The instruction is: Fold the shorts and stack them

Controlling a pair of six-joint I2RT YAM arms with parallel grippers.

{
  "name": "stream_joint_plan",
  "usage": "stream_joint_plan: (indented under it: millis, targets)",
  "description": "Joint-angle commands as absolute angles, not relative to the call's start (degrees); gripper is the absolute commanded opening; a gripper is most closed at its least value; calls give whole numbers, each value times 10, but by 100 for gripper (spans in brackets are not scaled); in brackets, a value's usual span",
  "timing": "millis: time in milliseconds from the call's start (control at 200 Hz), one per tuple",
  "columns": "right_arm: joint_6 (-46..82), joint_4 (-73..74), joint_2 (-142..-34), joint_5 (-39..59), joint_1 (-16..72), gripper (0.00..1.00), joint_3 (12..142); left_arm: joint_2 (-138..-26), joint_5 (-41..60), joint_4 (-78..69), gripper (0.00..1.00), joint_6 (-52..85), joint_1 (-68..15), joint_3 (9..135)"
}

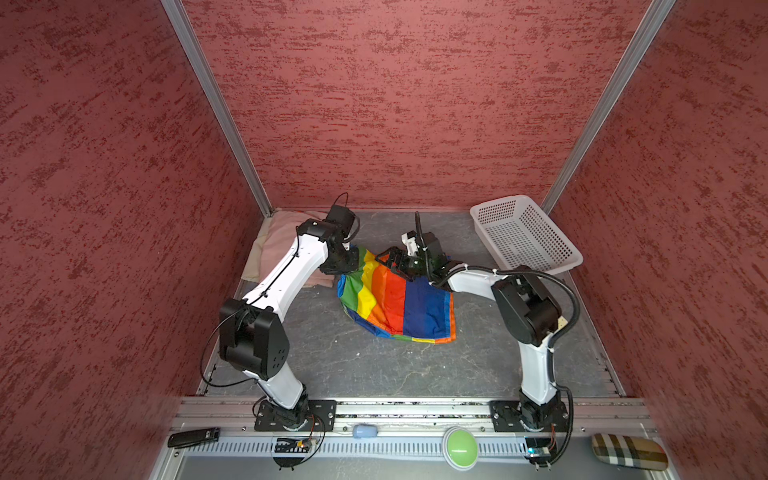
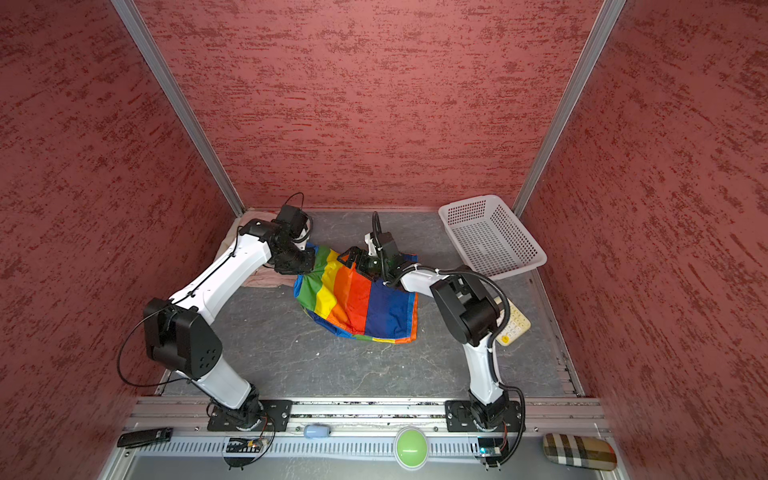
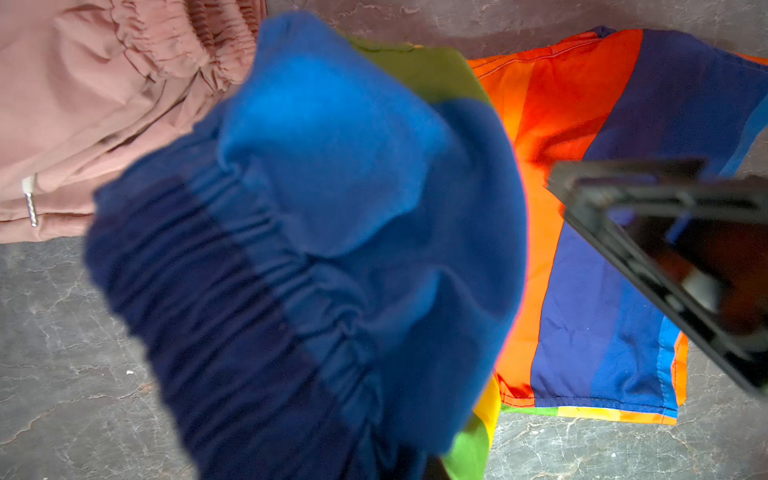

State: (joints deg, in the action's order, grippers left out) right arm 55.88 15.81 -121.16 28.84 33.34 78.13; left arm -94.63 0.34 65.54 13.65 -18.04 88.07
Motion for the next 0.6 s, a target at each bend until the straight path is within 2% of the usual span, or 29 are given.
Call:
stream_joint_plan:
  millis: [0,371,476,591]
  targets:
    - [605,194,-1265,301,331,99,844,-923,17,641,0,139,-181,884]
    - [524,90,-1348,316,302,99,954,-910,63,606,0,147,-167,850]
    - [489,70,-1294,311,305,99,942,-916,80,590,0,152,-156,841]
    - [461,60,-1189,302,314,99,869,-920,115,572,0,167,-142,838]
